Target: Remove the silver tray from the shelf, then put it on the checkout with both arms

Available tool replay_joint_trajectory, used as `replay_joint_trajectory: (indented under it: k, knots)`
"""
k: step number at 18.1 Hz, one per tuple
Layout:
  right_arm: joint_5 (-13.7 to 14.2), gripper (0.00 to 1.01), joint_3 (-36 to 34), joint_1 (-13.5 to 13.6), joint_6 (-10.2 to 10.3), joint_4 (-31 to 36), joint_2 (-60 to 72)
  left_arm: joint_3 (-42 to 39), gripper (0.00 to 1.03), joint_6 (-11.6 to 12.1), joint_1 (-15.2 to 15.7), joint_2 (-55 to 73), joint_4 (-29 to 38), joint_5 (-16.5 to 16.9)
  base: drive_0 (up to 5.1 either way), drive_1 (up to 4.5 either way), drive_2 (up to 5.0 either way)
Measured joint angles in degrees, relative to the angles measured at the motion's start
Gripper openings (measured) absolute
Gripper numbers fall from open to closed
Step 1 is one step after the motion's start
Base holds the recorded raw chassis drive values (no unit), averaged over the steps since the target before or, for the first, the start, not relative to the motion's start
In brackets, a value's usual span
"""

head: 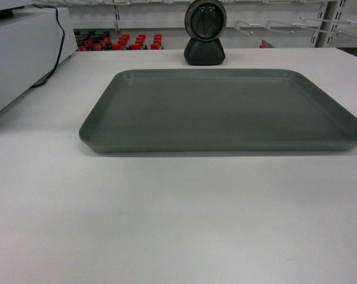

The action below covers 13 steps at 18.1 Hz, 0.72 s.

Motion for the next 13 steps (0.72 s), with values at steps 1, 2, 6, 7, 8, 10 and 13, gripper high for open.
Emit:
replay_joint_trajectory:
  k: [1,2,6,7,8,10,13]
  knots:
    - [0.6,0.98,-2.3,0.5,0.0,0.4,-2.8,-2.0,0.98,-0.3,0.4,-3.0,-1.5,-0.7,0.0,0.0,0.0]
    - [1.3,0.98,-5.4,1.2,0.0,0.0,-7.0,-5.3,0.98,-0.8,1.2,-7.2,-2.7,-2.3,0.0,0.0,0.0]
    - [4.1,0.98,-8.0,1.6,-1.0,-1.6,-15.4,-12.9,0.91,0.0,4.5,-16.9,-1.2,0.2,0.0,0.0,0.0]
    - [6.8,0.93,-8.2,1.5,-3.3,-4.7,-17.6,-18.5,0.78,0.3,6.6,-21.0,2.3,9.4,0.0,0.0,0.0]
    - [8.5,0.75,-13.7,0.4,-8.4,-5.0,-22.1,-26.2,0.62,0.3,9.3,-25.7,4.3,16.5,0.0,0.0,0.0]
    - [8.2,0.52,-21.2,-0.9,-11.1,-2.1,-26.9,-34.5,0.38,0.3,12.0,-29.6,7.1,19.6,0.0,0.0,0.0]
    - [6.7,0.23,-29.0,-2.0,-12.0,0.4,-31.4,-41.7,0.09,0.3,13.7,-34.6,9.5,21.8,0.0,0.0,0.0]
